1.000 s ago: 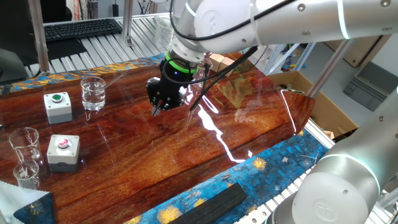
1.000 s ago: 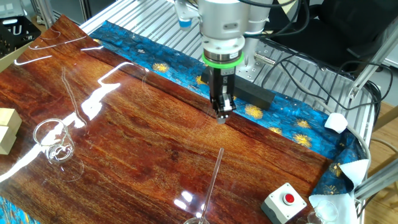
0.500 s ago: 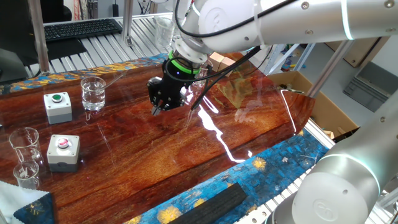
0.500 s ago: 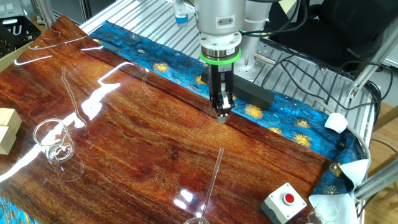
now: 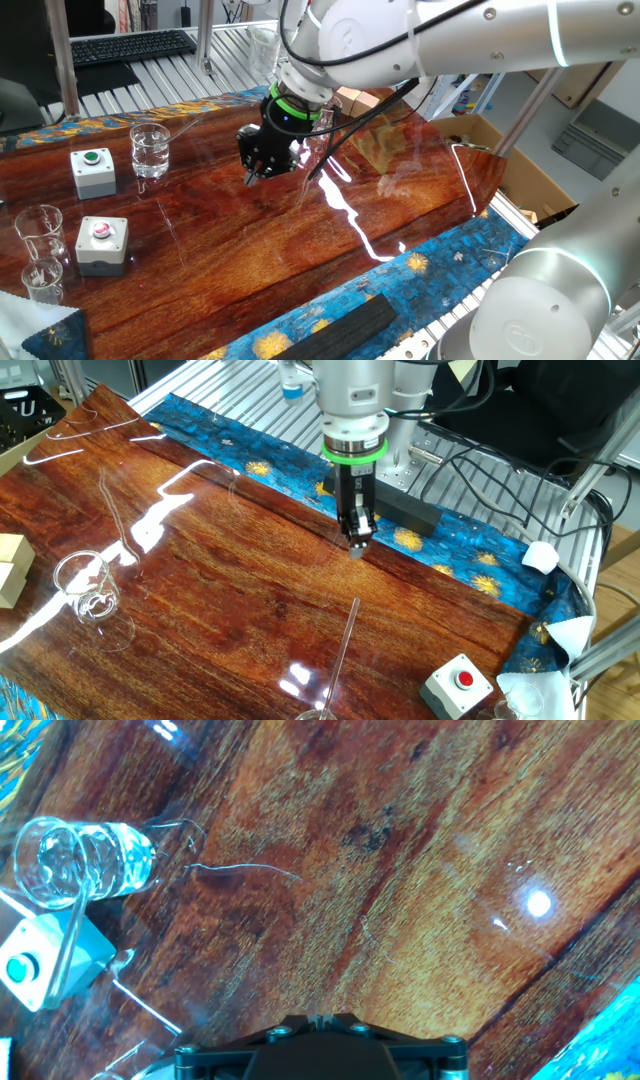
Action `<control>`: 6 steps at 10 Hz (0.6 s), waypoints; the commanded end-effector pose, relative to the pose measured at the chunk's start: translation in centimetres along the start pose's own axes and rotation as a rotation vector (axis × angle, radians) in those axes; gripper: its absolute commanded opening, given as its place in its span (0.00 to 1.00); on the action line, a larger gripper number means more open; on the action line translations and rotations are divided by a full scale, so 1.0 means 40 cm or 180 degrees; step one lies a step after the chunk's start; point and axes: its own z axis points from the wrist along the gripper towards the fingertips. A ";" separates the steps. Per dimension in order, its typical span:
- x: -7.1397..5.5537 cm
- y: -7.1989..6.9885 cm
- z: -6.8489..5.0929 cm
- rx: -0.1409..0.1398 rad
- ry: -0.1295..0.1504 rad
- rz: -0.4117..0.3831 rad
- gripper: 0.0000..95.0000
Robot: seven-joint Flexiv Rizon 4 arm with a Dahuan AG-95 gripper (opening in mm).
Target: Stir the beaker with a glass rod
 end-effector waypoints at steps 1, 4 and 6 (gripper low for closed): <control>-0.001 0.002 0.003 0.0032 -0.0060 -0.0022 0.00; -0.001 0.002 0.003 0.0016 -0.0061 -0.0072 0.00; -0.001 0.002 0.003 0.0038 -0.0102 -0.0144 0.00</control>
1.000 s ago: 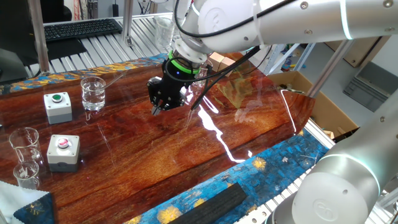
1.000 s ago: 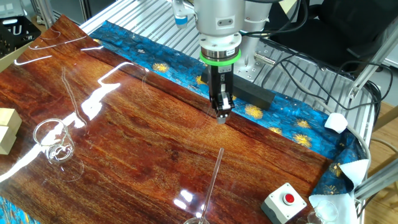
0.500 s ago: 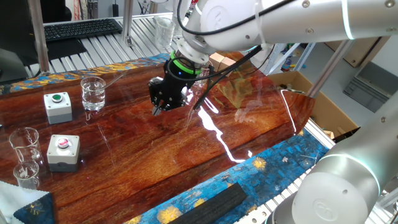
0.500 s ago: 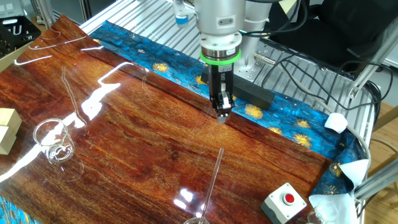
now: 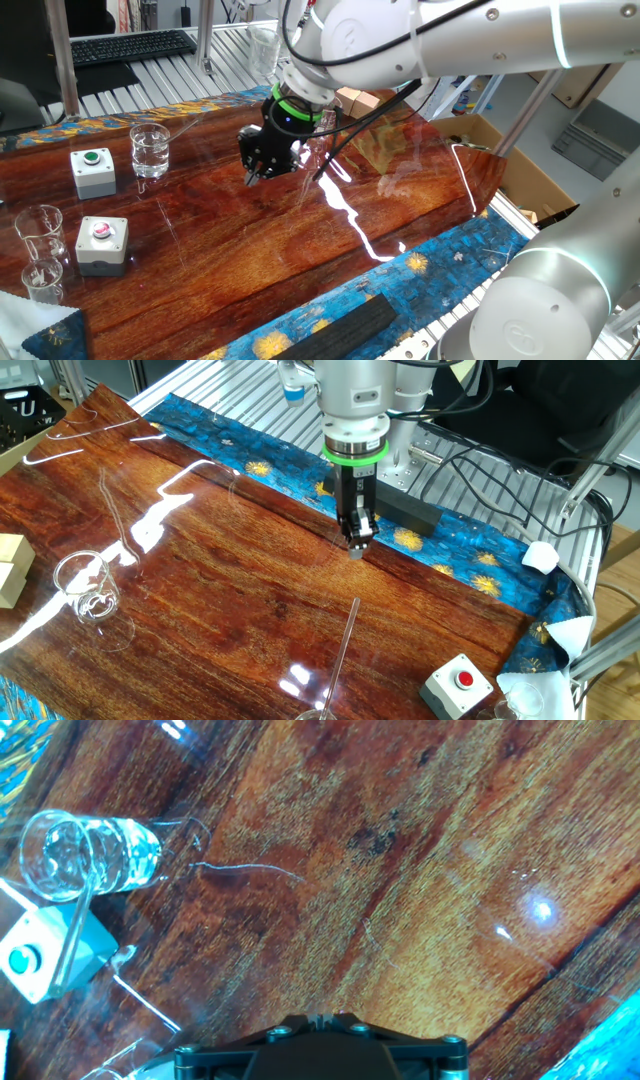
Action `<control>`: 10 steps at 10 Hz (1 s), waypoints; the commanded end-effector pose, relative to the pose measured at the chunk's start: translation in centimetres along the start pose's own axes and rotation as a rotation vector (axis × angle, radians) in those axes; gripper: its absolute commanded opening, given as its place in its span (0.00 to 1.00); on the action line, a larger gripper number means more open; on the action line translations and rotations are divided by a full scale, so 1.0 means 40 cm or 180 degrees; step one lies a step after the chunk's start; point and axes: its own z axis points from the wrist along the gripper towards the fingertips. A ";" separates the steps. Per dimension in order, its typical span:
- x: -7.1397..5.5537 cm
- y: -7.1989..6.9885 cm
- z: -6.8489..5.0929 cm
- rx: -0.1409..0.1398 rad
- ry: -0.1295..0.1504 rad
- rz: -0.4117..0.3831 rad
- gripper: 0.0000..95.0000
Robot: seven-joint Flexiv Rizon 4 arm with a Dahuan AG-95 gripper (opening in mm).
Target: Stir the beaker with a glass rod
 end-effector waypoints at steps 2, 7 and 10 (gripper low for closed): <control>-0.001 0.002 0.003 0.0036 -0.0038 -0.0081 0.00; -0.001 0.002 0.003 0.0067 -0.0069 -0.0226 0.00; -0.001 0.002 0.003 0.0111 -0.0106 -0.0206 0.00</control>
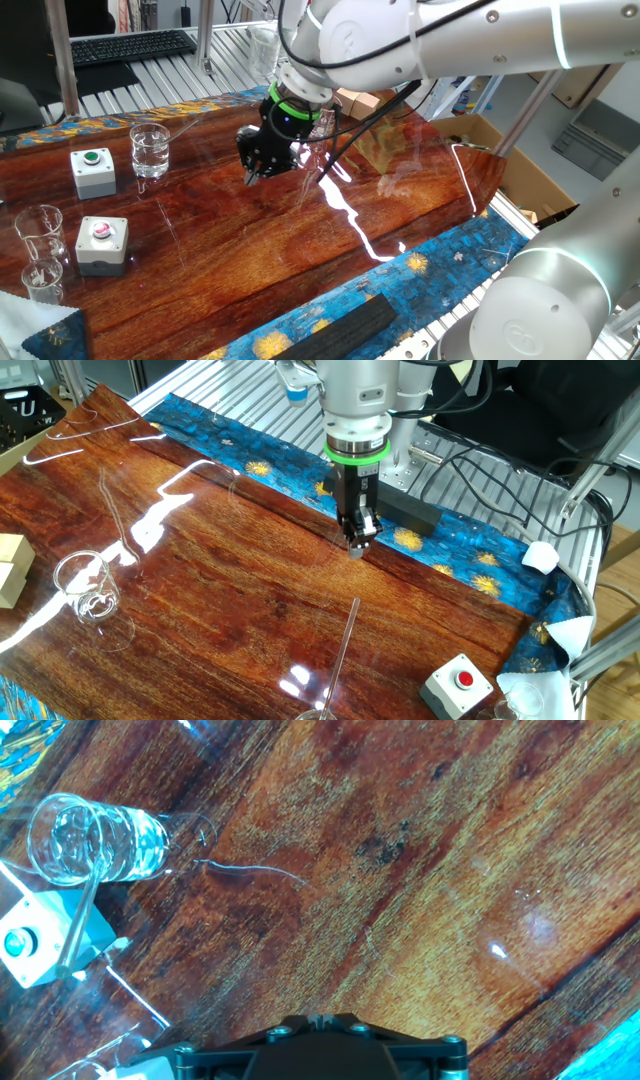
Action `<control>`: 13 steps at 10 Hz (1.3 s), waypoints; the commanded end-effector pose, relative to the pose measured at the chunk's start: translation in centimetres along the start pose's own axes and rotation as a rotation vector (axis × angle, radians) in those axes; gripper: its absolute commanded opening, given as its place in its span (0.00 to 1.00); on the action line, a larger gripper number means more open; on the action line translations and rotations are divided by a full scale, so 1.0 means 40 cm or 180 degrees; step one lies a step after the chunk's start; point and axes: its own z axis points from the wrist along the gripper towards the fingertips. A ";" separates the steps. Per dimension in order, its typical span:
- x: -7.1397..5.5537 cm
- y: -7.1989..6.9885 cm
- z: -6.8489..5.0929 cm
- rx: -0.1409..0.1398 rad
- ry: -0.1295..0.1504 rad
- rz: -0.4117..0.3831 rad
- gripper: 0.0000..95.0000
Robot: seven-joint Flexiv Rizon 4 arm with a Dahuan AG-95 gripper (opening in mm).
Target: Stir the beaker with a glass rod
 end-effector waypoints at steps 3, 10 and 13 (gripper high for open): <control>0.001 0.001 -0.001 -0.0017 0.0020 0.0008 0.00; 0.001 0.001 -0.001 -0.0014 0.0018 0.0014 0.00; -0.001 0.021 -0.003 -0.0028 0.0037 0.0172 0.00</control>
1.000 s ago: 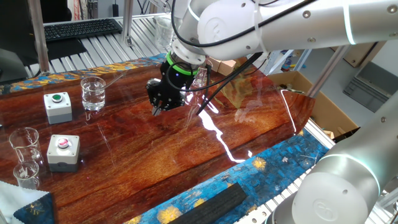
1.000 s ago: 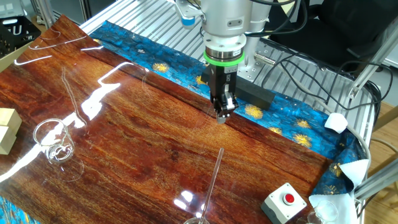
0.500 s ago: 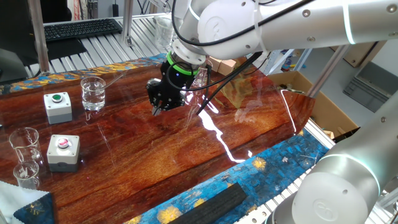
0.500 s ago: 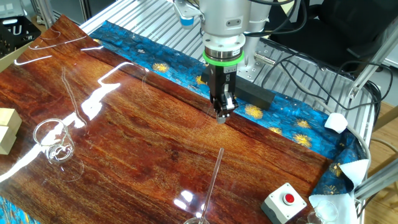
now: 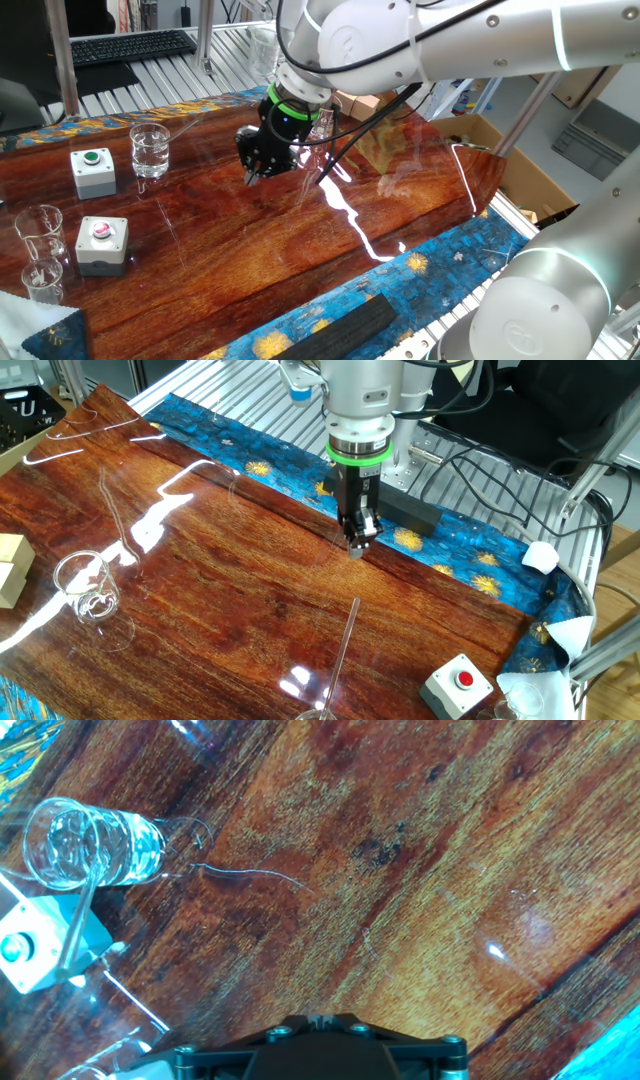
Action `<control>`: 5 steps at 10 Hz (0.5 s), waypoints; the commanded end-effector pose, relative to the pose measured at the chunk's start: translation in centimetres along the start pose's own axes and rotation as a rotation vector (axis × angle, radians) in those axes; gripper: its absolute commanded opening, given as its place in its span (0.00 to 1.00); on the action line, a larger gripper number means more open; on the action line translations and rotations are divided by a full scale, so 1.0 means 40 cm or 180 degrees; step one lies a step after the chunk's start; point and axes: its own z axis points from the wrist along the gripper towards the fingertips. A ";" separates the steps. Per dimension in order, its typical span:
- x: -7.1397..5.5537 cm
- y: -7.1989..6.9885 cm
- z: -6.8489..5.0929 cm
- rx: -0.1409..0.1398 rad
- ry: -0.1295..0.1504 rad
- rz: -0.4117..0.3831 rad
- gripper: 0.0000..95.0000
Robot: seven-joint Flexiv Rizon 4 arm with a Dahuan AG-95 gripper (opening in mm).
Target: Stir the beaker with a glass rod
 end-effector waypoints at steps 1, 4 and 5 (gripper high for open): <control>-0.004 0.021 -0.001 -0.0022 0.0029 0.0163 0.00; -0.003 0.031 -0.001 -0.0084 0.0093 0.0282 0.20; -0.004 0.038 -0.003 -0.0091 0.0100 0.0316 0.20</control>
